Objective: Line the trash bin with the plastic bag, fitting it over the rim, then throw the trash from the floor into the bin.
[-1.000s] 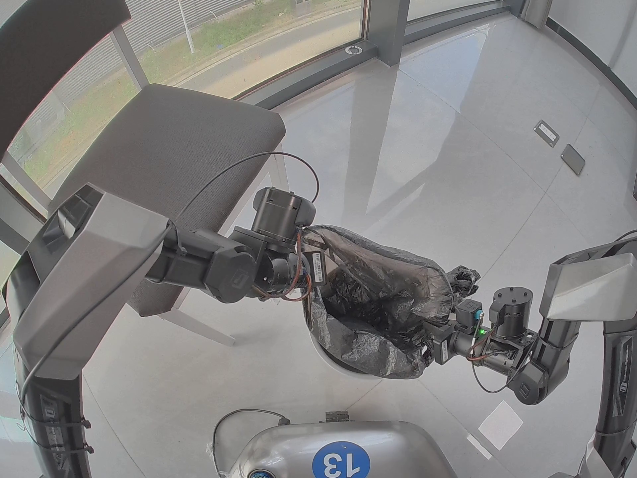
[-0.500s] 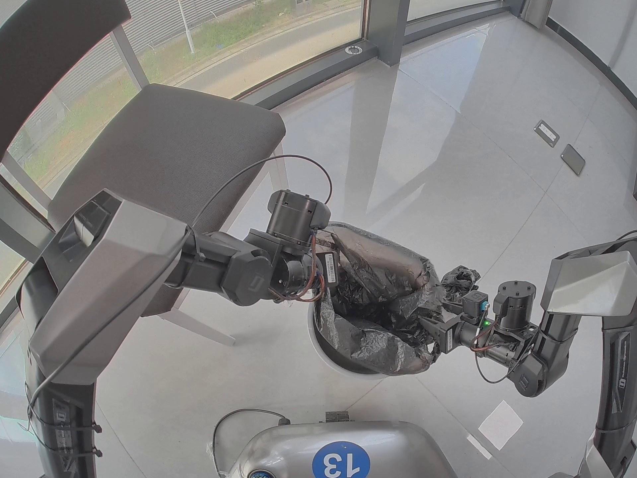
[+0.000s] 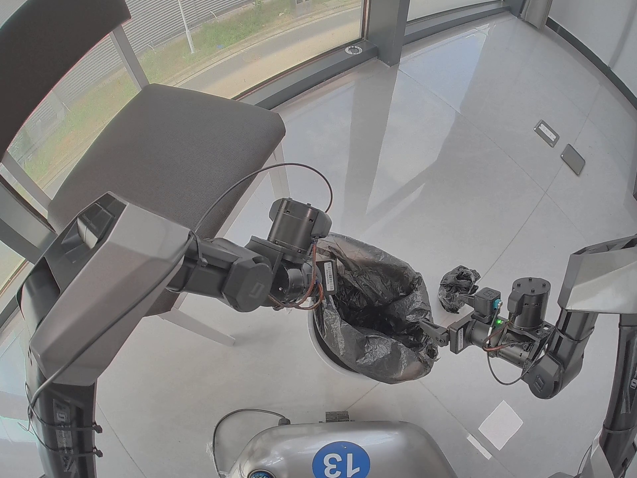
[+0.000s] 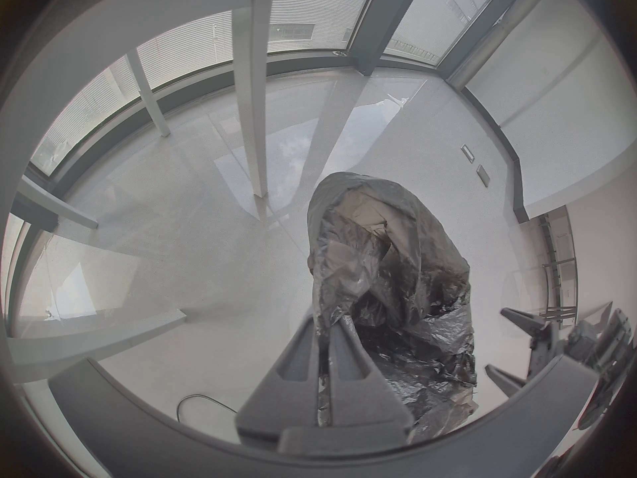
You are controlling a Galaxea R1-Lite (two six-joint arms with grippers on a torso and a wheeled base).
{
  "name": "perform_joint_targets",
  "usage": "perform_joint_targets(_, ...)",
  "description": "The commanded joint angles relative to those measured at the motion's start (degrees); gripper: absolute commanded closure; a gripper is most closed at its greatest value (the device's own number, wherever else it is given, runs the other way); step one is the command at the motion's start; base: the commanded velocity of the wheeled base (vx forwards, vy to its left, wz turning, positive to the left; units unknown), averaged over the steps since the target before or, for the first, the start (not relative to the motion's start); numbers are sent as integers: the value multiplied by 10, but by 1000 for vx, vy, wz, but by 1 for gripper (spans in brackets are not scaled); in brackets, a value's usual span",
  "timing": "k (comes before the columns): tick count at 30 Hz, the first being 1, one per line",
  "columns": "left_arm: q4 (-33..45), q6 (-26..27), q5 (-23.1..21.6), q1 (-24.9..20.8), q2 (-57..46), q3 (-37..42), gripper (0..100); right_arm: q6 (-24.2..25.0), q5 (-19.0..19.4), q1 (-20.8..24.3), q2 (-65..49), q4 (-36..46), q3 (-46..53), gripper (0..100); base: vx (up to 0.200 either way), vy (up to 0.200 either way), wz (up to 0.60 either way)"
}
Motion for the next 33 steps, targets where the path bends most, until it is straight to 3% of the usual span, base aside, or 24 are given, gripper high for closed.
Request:
perform_joint_targets(1,-3,1,1,13,13,5,100,-2,1,3,-49,0,25,0,0,0,0)
perform_joint_targets(23,-19,4,0,56,59,1,100,-3,0,31,-95,0,61,0,0,0,0)
perform_joint_targets(24,-19,3,1,56,59,1,0,-3,1,30,-95,0,63,0,0,0,0)
perform_joint_targets(33,-18,2,8,49,45,8,0,-8,0,31,-96,0,77,0,0,0,0)
